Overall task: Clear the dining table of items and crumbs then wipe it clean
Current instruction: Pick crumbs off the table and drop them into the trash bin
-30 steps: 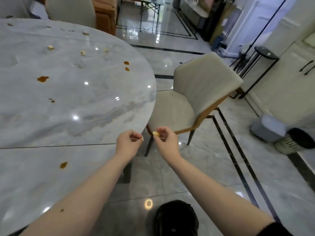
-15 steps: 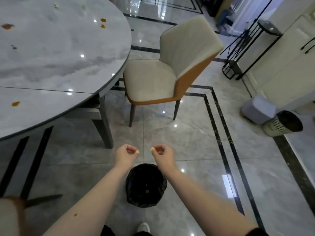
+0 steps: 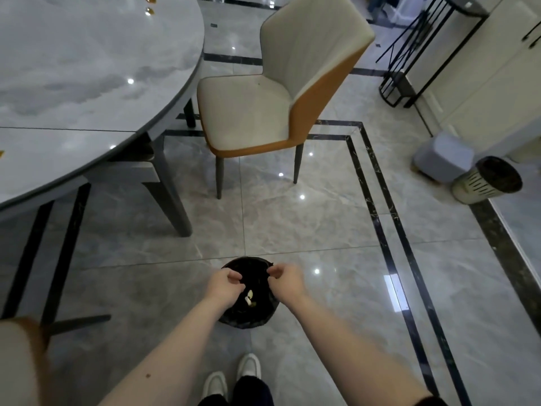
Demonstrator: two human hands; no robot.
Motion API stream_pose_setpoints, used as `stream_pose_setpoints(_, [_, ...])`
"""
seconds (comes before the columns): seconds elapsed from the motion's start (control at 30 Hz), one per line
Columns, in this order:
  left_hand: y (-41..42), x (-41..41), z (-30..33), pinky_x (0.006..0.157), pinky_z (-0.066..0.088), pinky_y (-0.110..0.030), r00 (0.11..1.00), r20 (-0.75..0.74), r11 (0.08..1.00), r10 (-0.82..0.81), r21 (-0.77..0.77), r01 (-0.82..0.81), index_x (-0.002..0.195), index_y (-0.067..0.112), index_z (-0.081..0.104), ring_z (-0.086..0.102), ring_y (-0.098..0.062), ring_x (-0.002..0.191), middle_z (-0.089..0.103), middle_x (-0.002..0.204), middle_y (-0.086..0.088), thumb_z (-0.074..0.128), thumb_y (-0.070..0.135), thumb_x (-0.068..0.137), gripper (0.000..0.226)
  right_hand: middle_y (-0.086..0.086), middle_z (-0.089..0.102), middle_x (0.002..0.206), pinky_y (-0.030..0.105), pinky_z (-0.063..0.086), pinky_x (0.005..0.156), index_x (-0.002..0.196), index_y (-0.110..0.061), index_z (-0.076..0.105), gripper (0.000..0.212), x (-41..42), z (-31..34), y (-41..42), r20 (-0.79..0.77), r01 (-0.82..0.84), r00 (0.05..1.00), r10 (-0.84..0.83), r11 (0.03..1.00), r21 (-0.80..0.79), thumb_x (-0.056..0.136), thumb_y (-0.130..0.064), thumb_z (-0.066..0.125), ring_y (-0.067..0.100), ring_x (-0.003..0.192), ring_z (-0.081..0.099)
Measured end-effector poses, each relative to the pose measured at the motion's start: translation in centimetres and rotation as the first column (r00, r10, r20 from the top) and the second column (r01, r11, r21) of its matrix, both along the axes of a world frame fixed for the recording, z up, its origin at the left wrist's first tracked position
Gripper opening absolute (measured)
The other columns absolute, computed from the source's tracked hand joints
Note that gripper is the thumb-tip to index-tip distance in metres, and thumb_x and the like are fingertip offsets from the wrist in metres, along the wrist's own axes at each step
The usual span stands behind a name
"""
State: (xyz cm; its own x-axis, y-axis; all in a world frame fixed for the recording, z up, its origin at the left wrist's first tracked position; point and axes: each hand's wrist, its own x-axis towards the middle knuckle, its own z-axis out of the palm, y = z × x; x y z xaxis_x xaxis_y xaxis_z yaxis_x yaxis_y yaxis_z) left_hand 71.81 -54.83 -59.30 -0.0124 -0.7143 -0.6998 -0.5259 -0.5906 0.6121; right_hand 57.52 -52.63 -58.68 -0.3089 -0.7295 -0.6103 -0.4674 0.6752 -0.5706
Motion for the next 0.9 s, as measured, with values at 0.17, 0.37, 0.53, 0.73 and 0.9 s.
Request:
stream_pose_setpoints(0.17, [-1.5,-2.1,0.8,0.088,0.047,-0.032,1.000,0.030,0.999,-0.007,-0.032,0.007,0.099,0.003,0.065,0.064,-0.029,0.097,0.067,0.096,-0.015,0.064,0.003,0.081,0.018,-0.002,0.061,0.075,0.040,0.055,0.085,0.077,-0.023,0.062,0.024,-2.0,0.8,-0.6,0.051,0.064,0.997,-0.062,0.998,-0.025,0.084,-0.004,0.049,0.025,0.088,0.065])
stream_pose_setpoints(0.37, [-5.4,-8.9,3.8,0.085,0.051,-0.038,0.999,-0.008,0.993,-0.035,-0.114,0.034,0.081,0.007,0.065,0.065,-0.031,0.086,0.067,0.084,-0.018,0.064,0.003,0.080,0.004,-0.004,0.055,0.065,0.028,0.050,0.076,0.083,-0.018,0.062,0.016,-7.9,4.2,-4.1,0.115,0.059,0.992,-0.047,0.993,-0.101,0.084,-0.003,0.054,0.023,0.082,0.063])
stream_pose_setpoints(0.53, [-9.9,-16.4,8.4,0.055,0.041,-0.024,0.998,-0.067,0.982,0.003,-0.187,-0.016,0.074,0.014,0.055,0.057,-0.024,0.067,0.056,0.066,-0.004,0.060,0.001,0.083,0.016,-0.001,0.055,0.067,0.025,0.047,0.063,0.087,-0.015,0.064,0.015,-15.0,8.3,-8.9,0.139,0.003,0.990,0.020,0.986,-0.164,0.085,-0.004,0.053,0.026,0.082,0.063])
stream_pose_setpoints(0.73, [-16.1,-26.3,12.7,0.078,0.052,-0.035,0.995,-0.075,0.943,0.065,-0.322,-0.086,0.086,0.014,0.062,0.063,-0.025,0.086,0.066,0.089,-0.011,0.062,0.009,0.084,0.005,0.004,0.061,0.078,0.024,0.048,0.067,0.089,-0.015,0.063,0.012,-25.6,13.3,-15.6,0.102,-0.062,0.991,0.090,0.966,-0.250,0.084,-0.006,0.056,0.026,0.088,0.065])
stream_pose_setpoints(0.9, [-21.4,-32.4,15.6,0.072,0.047,-0.030,0.991,-0.100,0.916,0.084,-0.385,-0.116,0.088,0.014,0.059,0.060,-0.022,0.082,0.063,0.085,-0.008,0.058,0.008,0.086,0.007,0.006,0.063,0.084,0.019,0.047,0.062,0.095,-0.013,0.062,0.013,-31.7,16.2,-20.9,0.112,-0.074,0.988,0.108,0.960,-0.271,0.087,-0.006,0.056,0.019,0.080,0.062])
